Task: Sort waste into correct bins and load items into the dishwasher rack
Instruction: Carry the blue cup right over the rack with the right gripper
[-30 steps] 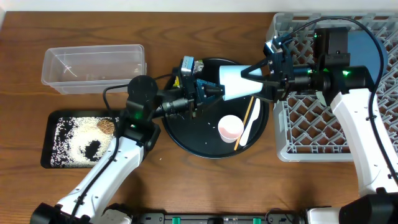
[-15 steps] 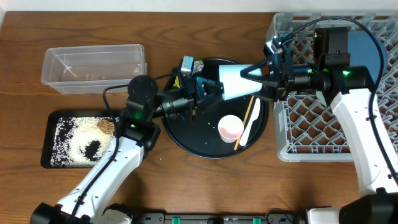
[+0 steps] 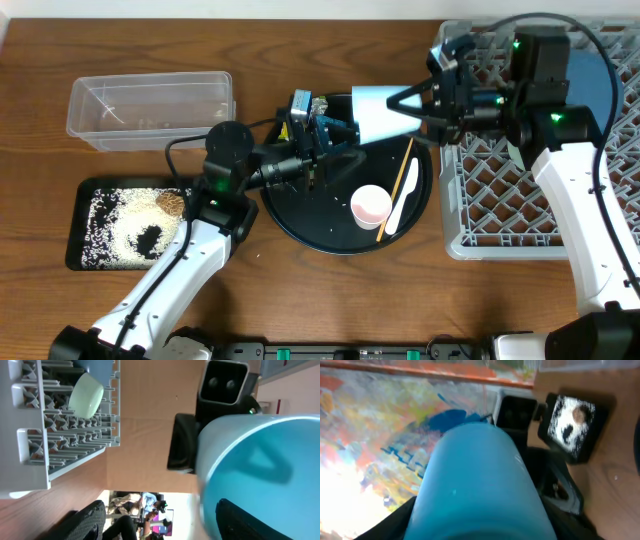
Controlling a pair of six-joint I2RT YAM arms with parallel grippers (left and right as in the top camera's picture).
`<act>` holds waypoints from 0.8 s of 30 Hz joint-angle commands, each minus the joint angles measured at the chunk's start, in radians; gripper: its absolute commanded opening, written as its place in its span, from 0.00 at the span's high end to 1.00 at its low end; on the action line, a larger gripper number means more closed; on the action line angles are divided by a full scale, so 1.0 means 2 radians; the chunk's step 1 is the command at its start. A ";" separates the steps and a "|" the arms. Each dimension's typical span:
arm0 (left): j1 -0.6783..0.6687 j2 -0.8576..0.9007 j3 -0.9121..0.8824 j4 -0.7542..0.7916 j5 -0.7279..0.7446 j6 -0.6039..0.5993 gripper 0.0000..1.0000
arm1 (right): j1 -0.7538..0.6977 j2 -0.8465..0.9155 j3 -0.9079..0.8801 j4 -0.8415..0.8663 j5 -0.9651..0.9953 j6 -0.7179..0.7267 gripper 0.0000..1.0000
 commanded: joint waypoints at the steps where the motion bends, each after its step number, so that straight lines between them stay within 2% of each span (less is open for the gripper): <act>1: 0.000 0.003 0.001 -0.002 0.002 0.019 0.28 | -0.009 0.000 0.004 0.052 -0.002 0.088 0.44; 8: 0.023 0.003 0.001 -0.084 0.005 0.066 0.28 | -0.056 0.000 0.004 0.231 -0.010 0.212 0.37; 12: 0.035 0.003 0.001 -0.114 0.007 0.095 0.28 | -0.079 0.000 0.004 0.298 -0.031 0.259 0.39; 19: 0.036 0.003 0.001 -0.138 0.022 0.141 0.28 | -0.149 0.000 0.004 0.349 -0.029 0.273 0.39; 24: 0.036 0.003 0.001 -0.196 0.024 0.185 0.28 | -0.225 0.000 0.004 0.385 -0.031 0.273 0.40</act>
